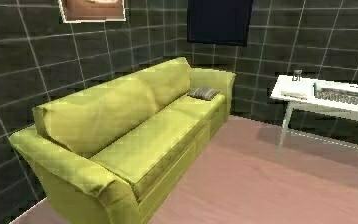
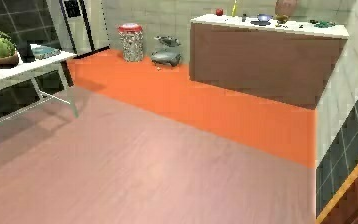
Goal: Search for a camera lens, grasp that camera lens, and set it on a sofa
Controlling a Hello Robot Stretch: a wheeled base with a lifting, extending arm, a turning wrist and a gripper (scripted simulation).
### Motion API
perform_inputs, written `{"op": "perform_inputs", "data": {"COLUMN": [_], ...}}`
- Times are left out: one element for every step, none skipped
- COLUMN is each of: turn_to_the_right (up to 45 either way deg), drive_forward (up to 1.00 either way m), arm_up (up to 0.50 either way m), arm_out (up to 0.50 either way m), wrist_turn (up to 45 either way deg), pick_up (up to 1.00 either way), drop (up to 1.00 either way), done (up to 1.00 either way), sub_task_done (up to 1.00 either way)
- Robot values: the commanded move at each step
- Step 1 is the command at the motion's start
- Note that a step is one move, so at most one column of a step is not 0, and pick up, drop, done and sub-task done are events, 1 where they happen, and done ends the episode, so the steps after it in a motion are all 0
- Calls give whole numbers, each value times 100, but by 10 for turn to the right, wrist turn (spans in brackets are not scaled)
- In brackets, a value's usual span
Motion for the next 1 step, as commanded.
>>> {"op": "perform_inputs", "data": {"turn_to_the_right": [300], "drive_forward": [0], "arm_up": [0], "arm_out": [0], "wrist_turn": [0], "pick_up": [0], "drop": [0], "done": [0], "sub_task_done": [0]}}
